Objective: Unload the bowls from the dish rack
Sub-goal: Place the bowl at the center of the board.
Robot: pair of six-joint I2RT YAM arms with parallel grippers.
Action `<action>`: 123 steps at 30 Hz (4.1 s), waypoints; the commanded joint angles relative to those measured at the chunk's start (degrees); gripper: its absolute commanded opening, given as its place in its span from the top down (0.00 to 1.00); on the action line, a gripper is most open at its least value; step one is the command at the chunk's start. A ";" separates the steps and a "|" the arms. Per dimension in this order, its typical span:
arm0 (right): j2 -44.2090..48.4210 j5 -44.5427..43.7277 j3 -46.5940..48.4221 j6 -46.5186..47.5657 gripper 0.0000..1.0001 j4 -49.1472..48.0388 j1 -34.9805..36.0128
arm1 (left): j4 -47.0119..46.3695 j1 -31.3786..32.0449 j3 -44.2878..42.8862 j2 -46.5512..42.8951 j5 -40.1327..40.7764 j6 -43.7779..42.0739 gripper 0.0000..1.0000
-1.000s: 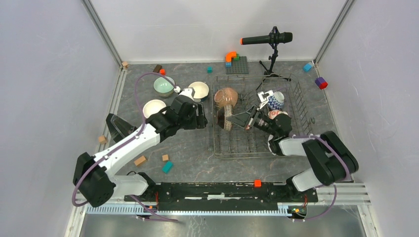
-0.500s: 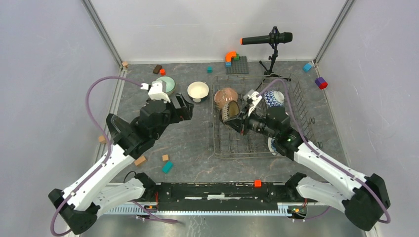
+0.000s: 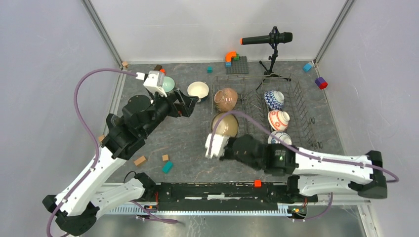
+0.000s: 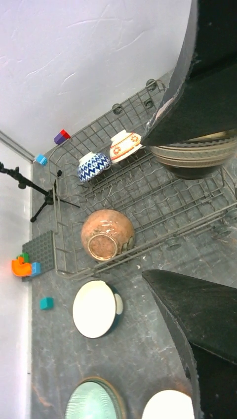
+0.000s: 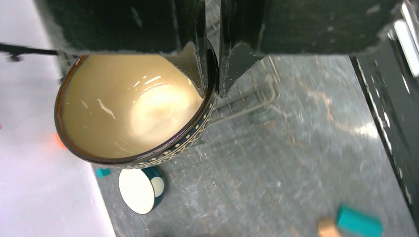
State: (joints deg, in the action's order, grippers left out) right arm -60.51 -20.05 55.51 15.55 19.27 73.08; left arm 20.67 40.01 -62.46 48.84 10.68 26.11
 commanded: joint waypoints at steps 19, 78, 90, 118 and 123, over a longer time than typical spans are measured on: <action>-14.51 -22.49 1.47 16.31 1.00 19.20 28.09 | 26.31 18.36 -10.63 8.49 -3.56 -28.31 0.08; -20.17 -21.09 5.61 16.68 1.00 16.30 30.45 | 30.36 29.50 -6.89 24.68 -0.21 -27.04 0.51; -20.22 -22.21 4.57 15.96 1.00 14.97 30.93 | 28.97 29.63 -6.92 23.63 -1.07 -24.74 0.98; 0.50 -25.37 -18.55 -2.99 0.02 -26.63 26.65 | 11.34 2.36 2.41 11.45 7.84 -10.99 0.98; 6.30 -22.45 -22.45 -8.73 0.02 -33.43 16.58 | 7.59 -4.51 5.60 10.79 8.74 -3.86 0.98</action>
State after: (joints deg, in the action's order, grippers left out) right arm -58.57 -42.74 35.07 13.17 -2.74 95.98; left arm 36.67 39.68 -57.98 61.25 16.75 13.45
